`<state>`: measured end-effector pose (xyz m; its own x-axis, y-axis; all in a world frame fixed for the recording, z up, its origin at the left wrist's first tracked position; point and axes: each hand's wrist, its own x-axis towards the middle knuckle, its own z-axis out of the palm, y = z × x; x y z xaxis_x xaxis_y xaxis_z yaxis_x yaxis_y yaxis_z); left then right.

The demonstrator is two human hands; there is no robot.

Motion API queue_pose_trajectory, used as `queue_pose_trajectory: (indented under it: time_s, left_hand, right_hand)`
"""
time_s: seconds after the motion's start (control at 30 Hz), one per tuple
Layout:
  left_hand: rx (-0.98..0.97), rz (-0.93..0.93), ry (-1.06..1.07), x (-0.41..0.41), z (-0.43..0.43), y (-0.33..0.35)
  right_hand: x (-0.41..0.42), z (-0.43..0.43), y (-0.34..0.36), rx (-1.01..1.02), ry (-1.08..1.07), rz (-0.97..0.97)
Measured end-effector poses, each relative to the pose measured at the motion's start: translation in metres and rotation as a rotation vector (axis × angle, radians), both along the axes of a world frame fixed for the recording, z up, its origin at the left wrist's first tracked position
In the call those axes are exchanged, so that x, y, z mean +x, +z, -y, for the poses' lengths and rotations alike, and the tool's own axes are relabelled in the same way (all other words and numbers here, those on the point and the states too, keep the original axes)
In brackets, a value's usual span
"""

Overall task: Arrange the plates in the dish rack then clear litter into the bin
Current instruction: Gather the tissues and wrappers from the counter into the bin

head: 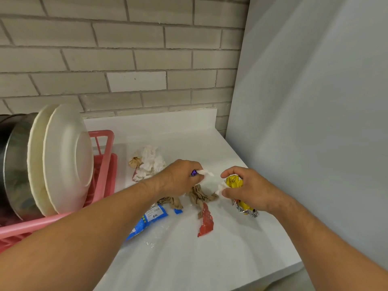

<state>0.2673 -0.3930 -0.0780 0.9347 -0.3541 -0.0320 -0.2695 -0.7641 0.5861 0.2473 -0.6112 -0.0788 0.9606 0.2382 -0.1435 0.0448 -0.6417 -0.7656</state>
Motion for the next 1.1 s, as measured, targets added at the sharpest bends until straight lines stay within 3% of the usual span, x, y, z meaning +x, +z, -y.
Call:
queue_pose_trajectory:
  time_s: [0.13, 0.43, 0.6, 0.73, 0.87, 1.1]
  left_hand:
    - [0.007, -0.006, 0.108, -0.002, -0.012, 0.009]
    - [-0.229, -0.063, 0.226, -0.036, -0.046, 0.011]
    - [-0.121, 0.027, 0.265, -0.073, -0.060, 0.023]
    - [-0.010, 0.065, 0.226, -0.098, -0.081, 0.019]
    - [0.008, 0.170, 0.251, -0.128, -0.102, 0.014]
    - [-0.077, 0.123, 0.251, -0.205, -0.169, 0.013]
  right_hand:
    - [-0.002, -0.001, 0.004, 0.002, 0.001, -0.007]
    - [-0.010, -0.029, 0.000, 0.096, -0.073, -0.007]
    - [-0.028, -0.067, -0.010, 0.175, -0.148, 0.101]
    - [-0.060, -0.100, -0.014, 0.298, -0.164, 0.068]
    - [-0.099, -0.124, -0.016, 0.302, -0.054, -0.043]
    - [-0.186, -0.179, -0.012, 0.241, -0.055, -0.083]
